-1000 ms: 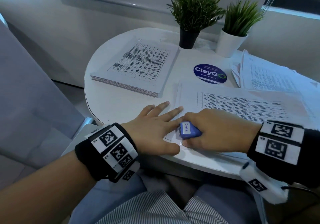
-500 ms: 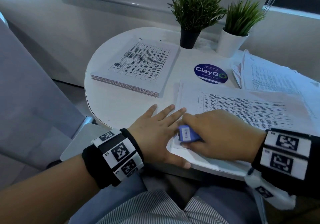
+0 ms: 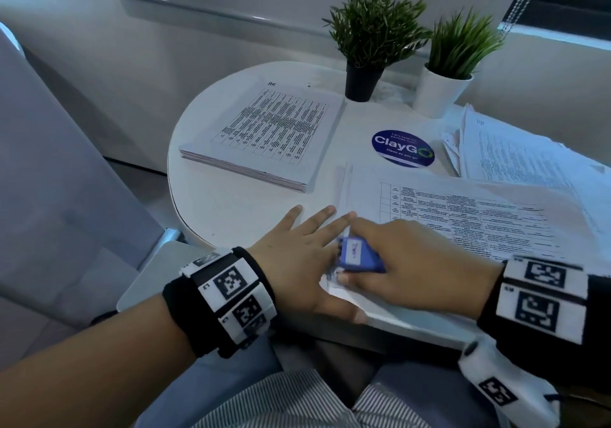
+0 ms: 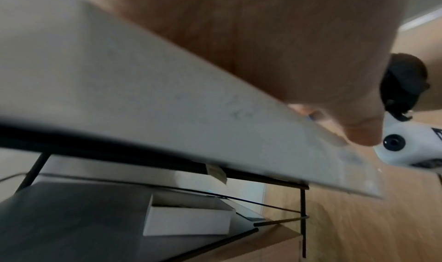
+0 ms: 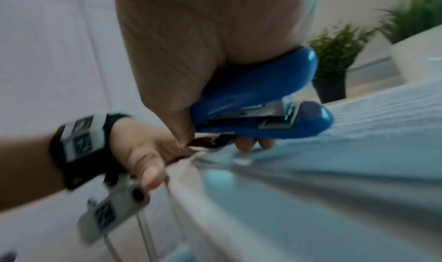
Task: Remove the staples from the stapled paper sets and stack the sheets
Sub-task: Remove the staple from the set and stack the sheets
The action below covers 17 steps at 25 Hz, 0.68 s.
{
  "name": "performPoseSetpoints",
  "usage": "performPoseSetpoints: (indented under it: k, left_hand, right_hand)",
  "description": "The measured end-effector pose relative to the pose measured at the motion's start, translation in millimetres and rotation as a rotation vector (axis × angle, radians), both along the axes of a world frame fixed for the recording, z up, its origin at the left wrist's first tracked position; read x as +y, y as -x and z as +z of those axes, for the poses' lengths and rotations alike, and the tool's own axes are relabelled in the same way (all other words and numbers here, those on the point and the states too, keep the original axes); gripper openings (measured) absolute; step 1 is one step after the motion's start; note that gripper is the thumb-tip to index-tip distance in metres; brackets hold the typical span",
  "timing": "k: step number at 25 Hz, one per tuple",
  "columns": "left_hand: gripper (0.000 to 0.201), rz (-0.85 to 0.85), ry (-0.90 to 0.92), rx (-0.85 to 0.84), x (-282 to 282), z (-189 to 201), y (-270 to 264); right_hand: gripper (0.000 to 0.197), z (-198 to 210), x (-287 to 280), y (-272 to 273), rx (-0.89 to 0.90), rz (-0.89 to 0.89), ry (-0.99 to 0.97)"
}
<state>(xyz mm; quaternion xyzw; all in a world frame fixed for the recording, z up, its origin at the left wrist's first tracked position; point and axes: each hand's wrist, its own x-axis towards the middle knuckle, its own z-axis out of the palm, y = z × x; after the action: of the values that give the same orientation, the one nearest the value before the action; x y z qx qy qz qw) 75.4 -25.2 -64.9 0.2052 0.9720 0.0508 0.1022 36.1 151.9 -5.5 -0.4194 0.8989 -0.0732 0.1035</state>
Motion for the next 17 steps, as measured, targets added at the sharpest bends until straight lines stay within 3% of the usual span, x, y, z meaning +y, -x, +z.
performPoseSetpoints:
  k: [3, 6, 9, 12, 17]
  left_hand:
    - [0.094, 0.035, -0.289, -0.019, -5.4, 5.2, 0.2]
    - [0.047, 0.145, -0.829, 0.09, -4.1, 1.7, -2.3]
    - [0.009, 0.325, -1.044, 0.137, 3.0, -1.4, -3.7]
    - [0.024, 0.381, -1.048, 0.164, 2.4, -5.6, 0.0]
    - [0.019, 0.387, -1.148, 0.122, -4.3, -7.2, 2.7]
  right_hand:
    - [0.031, -0.5, 0.2, 21.3, -0.141, -0.154, 0.095]
    - [0.036, -3.9, -0.9, 30.7, -0.155, -0.224, 0.139]
    - [0.039, -2.2, -4.3, 33.3, -0.172, -0.239, 0.134]
    - [0.038, 2.6, -6.8, 35.7, -0.204, -0.221, 0.133]
    - [0.039, 10.2, -7.9, 38.2, -0.264, -0.212, 0.095]
